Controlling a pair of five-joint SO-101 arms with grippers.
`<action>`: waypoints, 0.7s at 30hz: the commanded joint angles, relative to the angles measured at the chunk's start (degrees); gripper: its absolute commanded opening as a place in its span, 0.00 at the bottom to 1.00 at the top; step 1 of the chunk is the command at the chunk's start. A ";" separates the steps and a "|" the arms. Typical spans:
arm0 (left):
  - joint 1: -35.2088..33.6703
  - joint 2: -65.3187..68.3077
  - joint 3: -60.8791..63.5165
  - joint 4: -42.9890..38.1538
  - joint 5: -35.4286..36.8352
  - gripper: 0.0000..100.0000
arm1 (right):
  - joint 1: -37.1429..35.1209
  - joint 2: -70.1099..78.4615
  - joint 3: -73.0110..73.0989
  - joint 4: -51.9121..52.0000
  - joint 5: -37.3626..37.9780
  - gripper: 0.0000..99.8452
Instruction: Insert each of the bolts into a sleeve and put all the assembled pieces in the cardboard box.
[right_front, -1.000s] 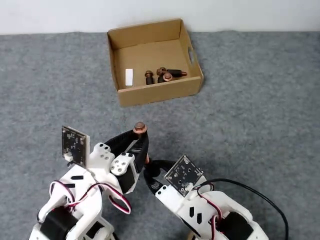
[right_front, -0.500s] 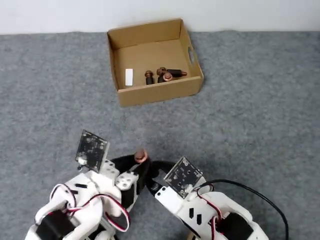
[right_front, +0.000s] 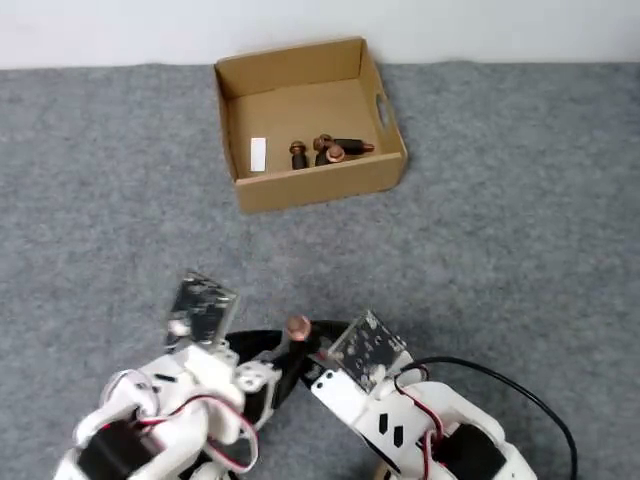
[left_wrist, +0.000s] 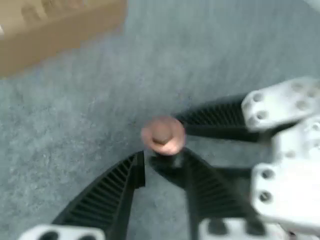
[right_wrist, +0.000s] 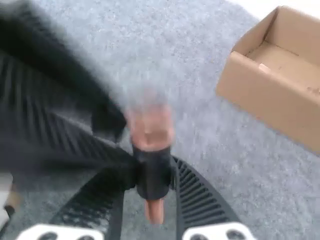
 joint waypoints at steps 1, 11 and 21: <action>-1.58 0.09 -0.31 1.41 -0.62 0.24 | 0.84 -0.57 -1.67 -1.80 0.26 0.01; -11.25 0.09 -12.79 4.04 -6.15 0.24 | 0.92 -0.57 -1.32 -1.63 0.26 0.01; -35.08 -0.44 -16.57 3.60 -14.59 0.02 | 10.59 -0.48 -1.05 -1.27 -0.18 0.01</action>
